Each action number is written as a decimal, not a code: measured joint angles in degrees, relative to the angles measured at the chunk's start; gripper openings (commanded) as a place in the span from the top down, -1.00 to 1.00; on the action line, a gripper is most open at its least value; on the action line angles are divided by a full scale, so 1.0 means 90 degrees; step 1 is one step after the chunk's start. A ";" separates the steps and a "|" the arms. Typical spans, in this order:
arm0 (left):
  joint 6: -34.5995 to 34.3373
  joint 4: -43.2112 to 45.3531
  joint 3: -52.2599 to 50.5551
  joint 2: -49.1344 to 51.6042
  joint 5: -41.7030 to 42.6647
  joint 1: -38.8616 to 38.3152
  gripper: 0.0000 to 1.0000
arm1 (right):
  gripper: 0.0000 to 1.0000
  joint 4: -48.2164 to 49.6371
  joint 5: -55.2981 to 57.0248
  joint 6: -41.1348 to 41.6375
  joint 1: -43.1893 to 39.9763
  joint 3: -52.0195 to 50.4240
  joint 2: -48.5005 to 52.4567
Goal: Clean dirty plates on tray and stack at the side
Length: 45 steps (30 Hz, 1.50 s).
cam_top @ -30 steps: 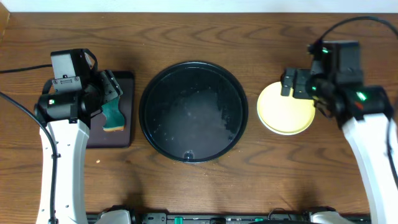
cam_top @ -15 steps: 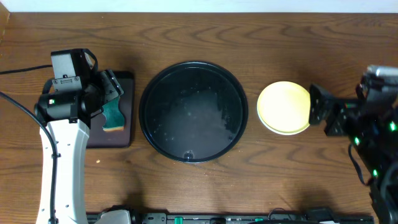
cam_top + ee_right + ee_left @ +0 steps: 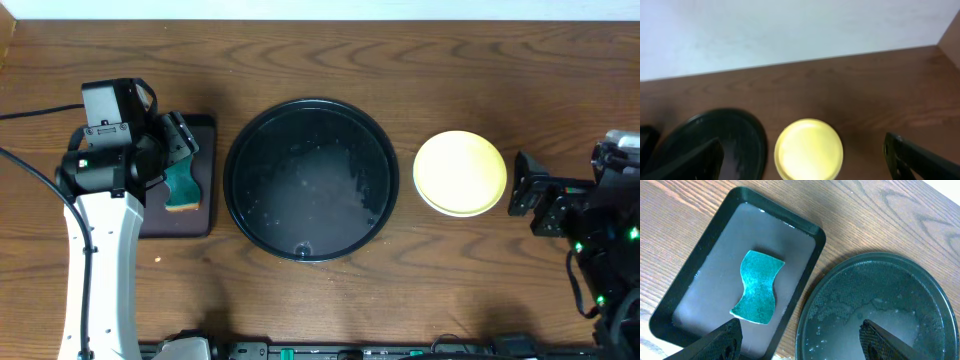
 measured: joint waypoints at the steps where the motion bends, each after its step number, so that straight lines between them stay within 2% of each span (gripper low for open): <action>1: 0.0000 -0.0005 0.0000 0.0000 0.0000 0.0000 -0.52 | -0.99 0.0221 -0.0027 0.0000 -0.0063 -0.0267 -0.0138; 15: 0.0000 -0.0007 0.0000 0.0000 0.0019 0.0000 -0.52 | -0.99 0.4063 -0.0549 -0.0027 -0.0515 -0.5442 -0.3247; 18: 0.0000 -0.0007 0.0000 0.0000 0.0019 0.0000 -0.52 | -0.99 0.5166 -0.0804 -0.0029 -0.0646 -0.6390 -0.3708; 23: 0.0000 -0.0010 0.0000 0.0000 0.0019 0.0000 -0.52 | -0.99 0.6057 -0.1149 -0.0032 -0.0784 -0.7550 -0.4226; 28: 0.0000 -0.0012 0.0000 0.0000 0.0019 0.0000 -0.52 | -0.99 0.5909 -0.1282 -0.0032 -0.0784 -0.8021 -0.4493; 34: 0.0000 -0.0010 0.0000 0.0000 0.0019 0.0000 -0.52 | -0.99 0.5391 -0.1304 -0.0049 -0.0784 -0.8026 -0.4607; 45: 0.0000 -0.0010 0.0000 0.0000 0.0019 0.0000 -0.52 | -0.99 0.5389 -0.1304 -0.0049 -0.0784 -0.8026 -0.4573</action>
